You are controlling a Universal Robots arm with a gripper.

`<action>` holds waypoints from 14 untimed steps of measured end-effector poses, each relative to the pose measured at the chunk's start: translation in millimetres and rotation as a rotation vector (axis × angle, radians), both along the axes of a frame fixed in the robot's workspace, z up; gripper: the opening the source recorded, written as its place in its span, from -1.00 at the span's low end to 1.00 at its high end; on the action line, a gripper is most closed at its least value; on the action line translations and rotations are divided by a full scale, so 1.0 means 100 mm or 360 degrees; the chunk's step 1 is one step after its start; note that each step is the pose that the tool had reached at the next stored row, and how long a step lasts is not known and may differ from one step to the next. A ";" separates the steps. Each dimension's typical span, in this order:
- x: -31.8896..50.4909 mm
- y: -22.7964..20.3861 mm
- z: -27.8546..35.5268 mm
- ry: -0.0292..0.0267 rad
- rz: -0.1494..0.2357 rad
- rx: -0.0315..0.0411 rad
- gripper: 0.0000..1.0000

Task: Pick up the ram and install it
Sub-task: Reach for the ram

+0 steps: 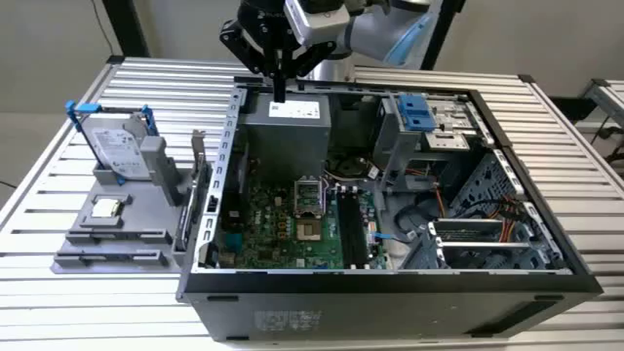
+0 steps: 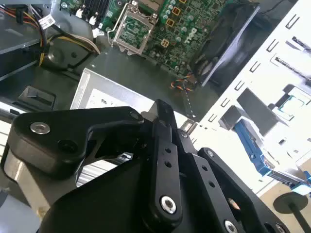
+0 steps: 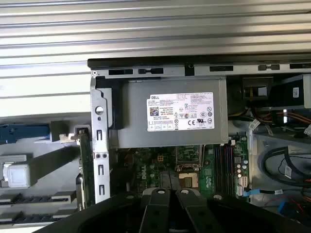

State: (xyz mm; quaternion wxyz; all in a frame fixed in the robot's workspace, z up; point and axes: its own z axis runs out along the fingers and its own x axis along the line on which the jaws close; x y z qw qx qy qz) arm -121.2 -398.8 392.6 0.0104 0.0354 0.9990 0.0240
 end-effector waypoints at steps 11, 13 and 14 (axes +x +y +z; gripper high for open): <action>-0.025 0.000 0.000 0.00000 0.0000 0.0000 -1.00; -0.031 0.000 0.000 -0.00001 0.0000 0.0000 -1.00; -0.033 0.000 0.000 0.00001 0.0000 0.0000 -1.00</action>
